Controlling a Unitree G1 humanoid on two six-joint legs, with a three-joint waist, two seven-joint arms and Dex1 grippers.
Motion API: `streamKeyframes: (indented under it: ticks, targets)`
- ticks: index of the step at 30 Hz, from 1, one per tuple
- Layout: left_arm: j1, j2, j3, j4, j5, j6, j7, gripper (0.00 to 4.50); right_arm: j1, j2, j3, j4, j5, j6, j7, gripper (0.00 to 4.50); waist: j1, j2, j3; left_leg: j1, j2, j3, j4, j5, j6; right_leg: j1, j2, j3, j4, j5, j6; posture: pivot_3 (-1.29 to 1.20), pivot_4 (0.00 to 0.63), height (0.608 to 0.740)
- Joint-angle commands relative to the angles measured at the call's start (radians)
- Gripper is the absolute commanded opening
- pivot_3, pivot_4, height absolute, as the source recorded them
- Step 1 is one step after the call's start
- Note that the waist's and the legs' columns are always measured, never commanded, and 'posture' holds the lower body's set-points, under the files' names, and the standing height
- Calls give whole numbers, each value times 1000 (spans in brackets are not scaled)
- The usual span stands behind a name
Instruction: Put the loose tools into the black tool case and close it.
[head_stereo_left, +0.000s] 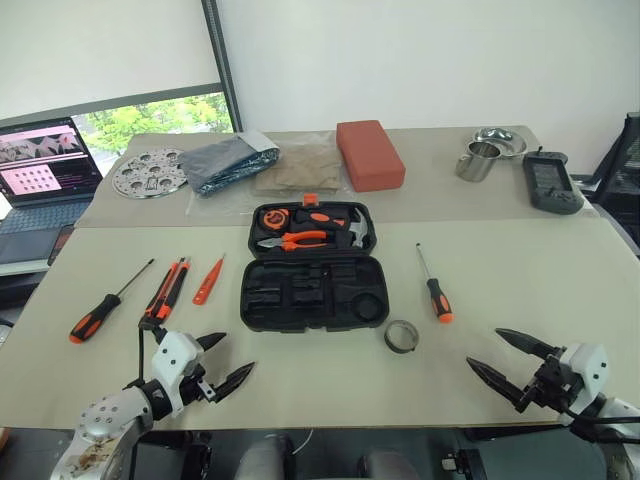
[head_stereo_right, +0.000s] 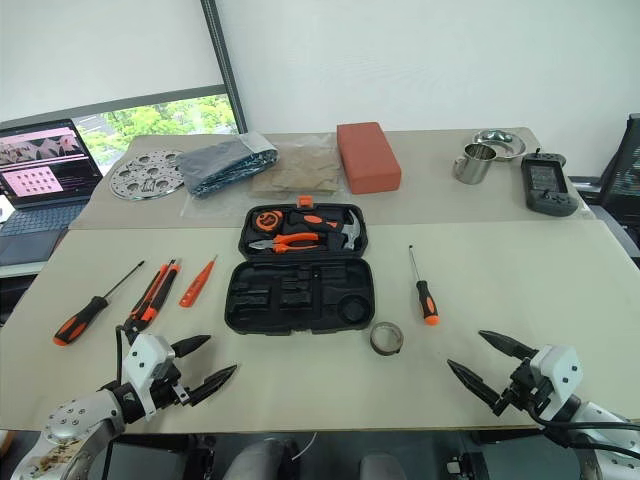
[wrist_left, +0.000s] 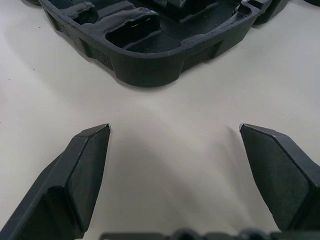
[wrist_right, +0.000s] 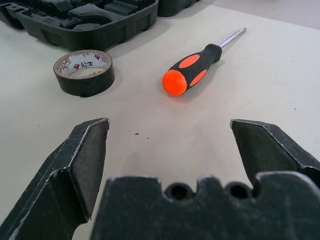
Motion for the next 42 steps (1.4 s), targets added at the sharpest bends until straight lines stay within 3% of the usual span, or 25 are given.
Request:
streamKeyframes:
  ticks: [1,15,22,27,32,37,42]
  targets:
    - [11,-6,7,-27,7,-10,7,4449,-19,-5,-7,8,2,-27,17,4500,0,0,0,0,0,0,0,0,0,0,0,0,0,0,0,0,150,740]
    - [32,-27,39,-28,4,-28,26,4449,-82,-22,-4,-22,26,21,41,4500,-1,0,0,0,0,0,4,0,1,0,1,0,2,0,0,0,150,740]
    - [-50,8,200,39,-62,-17,36,4449,-193,-46,87,-262,117,210,27,4500,-4,2,3,0,2,0,6,0,0,0,3,-1,5,0,0,0,150,740]
    - [-129,91,346,192,-87,-20,7,4449,-295,-74,169,-389,160,348,13,4500,0,3,3,0,2,-1,7,1,1,0,5,-3,5,0,0,0,150,740]
    - [-241,237,443,465,-79,-74,-83,4449,-441,-67,251,-484,209,464,-16,4500,0,0,5,-1,2,0,6,3,5,-3,6,-5,5,0,0,0,150,740]
    - [-392,366,389,778,-2,-152,-170,4449,-504,-33,290,-505,213,487,-40,4500,5,0,5,-3,2,1,4,0,0,-12,1,-4,6,0,1,0,150,740]
    - [-549,420,307,1044,79,-240,-219,4449,-509,-18,288,-502,197,480,-48,4500,2,-1,5,-6,2,4,6,5,5,-17,5,-5,17,1,0,0,150,740]
